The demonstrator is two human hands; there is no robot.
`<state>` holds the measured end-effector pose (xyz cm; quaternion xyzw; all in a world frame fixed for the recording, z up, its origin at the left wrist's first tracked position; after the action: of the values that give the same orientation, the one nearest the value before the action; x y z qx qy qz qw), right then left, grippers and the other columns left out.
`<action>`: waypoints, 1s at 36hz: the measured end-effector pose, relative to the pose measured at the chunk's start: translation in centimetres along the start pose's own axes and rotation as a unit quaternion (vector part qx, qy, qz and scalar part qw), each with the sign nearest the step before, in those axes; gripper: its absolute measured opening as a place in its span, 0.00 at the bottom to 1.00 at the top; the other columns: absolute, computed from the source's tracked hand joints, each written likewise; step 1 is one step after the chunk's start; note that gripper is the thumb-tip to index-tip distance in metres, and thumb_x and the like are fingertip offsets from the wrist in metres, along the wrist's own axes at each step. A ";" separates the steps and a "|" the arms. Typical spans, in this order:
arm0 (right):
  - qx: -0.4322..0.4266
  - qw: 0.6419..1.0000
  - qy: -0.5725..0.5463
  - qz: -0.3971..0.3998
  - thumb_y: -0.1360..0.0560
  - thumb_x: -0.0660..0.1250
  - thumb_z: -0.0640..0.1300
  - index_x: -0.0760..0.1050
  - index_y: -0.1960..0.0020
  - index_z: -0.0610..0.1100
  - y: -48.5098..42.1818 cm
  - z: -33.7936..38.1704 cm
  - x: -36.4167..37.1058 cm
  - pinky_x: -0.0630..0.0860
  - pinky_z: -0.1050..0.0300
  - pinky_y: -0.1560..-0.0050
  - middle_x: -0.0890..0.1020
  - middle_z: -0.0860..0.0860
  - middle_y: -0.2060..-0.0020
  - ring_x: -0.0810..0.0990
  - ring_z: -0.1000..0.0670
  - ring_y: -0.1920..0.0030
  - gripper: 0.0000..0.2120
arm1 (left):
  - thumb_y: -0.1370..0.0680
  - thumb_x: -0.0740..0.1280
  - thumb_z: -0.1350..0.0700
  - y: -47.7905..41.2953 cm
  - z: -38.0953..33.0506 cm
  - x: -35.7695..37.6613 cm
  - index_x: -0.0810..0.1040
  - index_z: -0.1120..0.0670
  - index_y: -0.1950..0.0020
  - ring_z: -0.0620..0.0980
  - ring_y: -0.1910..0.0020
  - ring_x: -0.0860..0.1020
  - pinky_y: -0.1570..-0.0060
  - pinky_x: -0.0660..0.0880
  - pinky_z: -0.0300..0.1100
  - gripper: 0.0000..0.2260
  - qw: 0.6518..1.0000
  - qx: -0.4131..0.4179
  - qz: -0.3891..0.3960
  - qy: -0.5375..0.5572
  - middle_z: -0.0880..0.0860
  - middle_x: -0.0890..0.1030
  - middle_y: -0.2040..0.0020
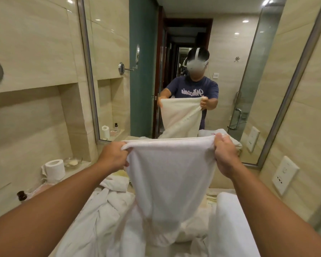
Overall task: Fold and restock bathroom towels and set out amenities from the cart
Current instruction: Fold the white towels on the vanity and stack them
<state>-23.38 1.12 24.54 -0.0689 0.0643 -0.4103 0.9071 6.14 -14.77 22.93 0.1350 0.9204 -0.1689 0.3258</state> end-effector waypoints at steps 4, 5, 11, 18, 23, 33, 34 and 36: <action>-0.043 0.990 0.118 0.065 0.25 0.75 0.56 0.68 0.36 0.44 3.7 1.2 -1.2 0.78 0.51 0.47 0.77 0.48 0.43 0.78 0.49 0.44 0.27 | 0.17 0.66 0.54 2.5 -0.6 -1.6 0.81 0.49 0.61 0.51 0.71 0.81 0.74 0.73 0.39 0.14 0.997 0.037 -0.060 0.015 0.51 0.82 0.67; -0.054 0.984 0.155 0.069 0.30 0.80 0.53 0.67 0.35 0.45 4.6 1.4 -1.4 0.79 0.52 0.49 0.76 0.49 0.44 0.78 0.50 0.45 0.32 | 0.17 0.66 0.54 3.1 -0.5 -2.2 0.79 0.48 0.66 0.53 0.70 0.80 0.72 0.71 0.39 0.16 0.997 0.049 -0.067 0.010 0.50 0.80 0.69; -0.148 0.958 0.246 -0.013 0.28 0.77 0.38 0.69 0.38 0.43 10.9 2.3 -1.8 0.73 0.51 0.54 0.76 0.51 0.51 0.76 0.47 0.49 0.24 | 0.19 0.66 0.49 6.9 0.2 -7.0 0.71 0.45 0.70 0.48 0.71 0.71 0.71 0.61 0.40 0.19 0.968 0.170 -0.052 -0.177 0.46 0.73 0.71; -0.256 0.910 0.275 -0.176 0.27 0.72 0.36 0.74 0.59 0.41 20.5 3.0 -1.4 0.73 0.48 0.63 0.79 0.46 0.61 0.76 0.44 0.60 0.07 | 0.19 0.67 0.49 12.9 1.9 -11.4 0.83 0.52 0.60 0.51 0.70 0.73 0.69 0.68 0.40 0.13 0.960 0.224 -0.117 -0.120 0.49 0.74 0.68; -0.220 0.904 0.272 -0.244 0.26 0.72 0.38 0.74 0.58 0.44 28.5 5.0 -1.1 0.66 0.54 0.62 0.77 0.50 0.60 0.74 0.45 0.60 0.07 | 0.19 0.68 0.57 19.2 1.2 -13.7 0.84 0.53 0.59 0.52 0.69 0.77 0.70 0.77 0.45 0.10 0.971 0.201 -0.125 0.024 0.51 0.79 0.67; -0.180 0.944 0.156 -0.227 0.26 0.76 0.42 0.79 0.48 0.45 40.6 10.8 -3.3 0.80 0.49 0.67 0.79 0.51 0.57 0.79 0.44 0.54 0.09 | 0.18 0.65 0.61 31.3 -2.1 -18.5 0.81 0.50 0.47 0.49 0.68 0.84 0.69 0.84 0.49 0.08 0.954 0.180 -0.176 0.160 0.55 0.84 0.56; -0.158 0.956 0.106 -0.222 0.25 0.76 0.42 0.79 0.47 0.45 41.6 11.6 -3.5 0.83 0.45 0.68 0.80 0.50 0.55 0.80 0.43 0.53 0.09 | 0.19 0.66 0.62 32.5 -2.4 -19.1 0.82 0.51 0.45 0.51 0.65 0.85 0.67 0.85 0.51 0.08 0.949 0.191 -0.190 0.165 0.55 0.84 0.55; -0.124 0.969 0.009 -0.212 0.23 0.74 0.42 0.81 0.44 0.45 43.4 13.1 -4.1 0.84 0.46 0.70 0.81 0.48 0.51 0.81 0.43 0.50 0.08 | 0.20 0.67 0.61 34.7 -3.2 -20.2 0.83 0.54 0.46 0.55 0.59 0.84 0.60 0.85 0.54 0.07 0.934 0.215 -0.230 0.168 0.54 0.84 0.53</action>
<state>8.17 33.54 29.95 -0.1895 0.1065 -0.5829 0.7829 31.93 15.17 30.56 0.0130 0.9094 -0.4076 0.0822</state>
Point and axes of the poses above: each hand's wrist, its own y-axis away from the middle knuckle, its own x-axis out of the palm, z = x × y, the point moved 1 cm from there along -y, towards the middle knuckle
